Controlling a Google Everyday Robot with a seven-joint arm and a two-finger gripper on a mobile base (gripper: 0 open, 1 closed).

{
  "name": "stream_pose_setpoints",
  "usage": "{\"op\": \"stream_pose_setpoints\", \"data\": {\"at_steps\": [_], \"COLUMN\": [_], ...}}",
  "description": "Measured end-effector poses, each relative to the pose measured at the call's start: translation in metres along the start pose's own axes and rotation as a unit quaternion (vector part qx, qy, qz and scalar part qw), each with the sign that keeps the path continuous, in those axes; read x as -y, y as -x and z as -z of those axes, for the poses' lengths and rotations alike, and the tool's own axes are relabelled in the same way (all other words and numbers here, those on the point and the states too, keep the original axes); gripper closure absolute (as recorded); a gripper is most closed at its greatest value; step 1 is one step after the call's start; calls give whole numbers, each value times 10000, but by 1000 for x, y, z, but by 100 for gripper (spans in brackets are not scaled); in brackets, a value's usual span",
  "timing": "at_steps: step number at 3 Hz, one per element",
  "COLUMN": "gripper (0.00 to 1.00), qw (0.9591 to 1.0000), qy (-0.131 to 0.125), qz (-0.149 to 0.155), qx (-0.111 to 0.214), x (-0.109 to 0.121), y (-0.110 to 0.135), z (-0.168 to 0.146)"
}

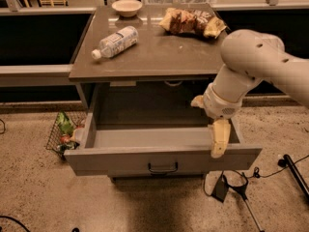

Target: Open top drawer

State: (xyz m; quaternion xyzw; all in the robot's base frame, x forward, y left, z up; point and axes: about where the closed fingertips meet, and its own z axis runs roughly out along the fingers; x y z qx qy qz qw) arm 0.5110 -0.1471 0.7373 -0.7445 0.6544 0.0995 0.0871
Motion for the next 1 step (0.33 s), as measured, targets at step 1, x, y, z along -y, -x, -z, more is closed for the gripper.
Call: {"op": "stream_pose_setpoints", "data": {"at_steps": [1], "gripper": [0], "qw": [9989], "qy": [-363], "qz": [93], "qx": [-283], "x": [3], "y": [5], "z": [48]}}
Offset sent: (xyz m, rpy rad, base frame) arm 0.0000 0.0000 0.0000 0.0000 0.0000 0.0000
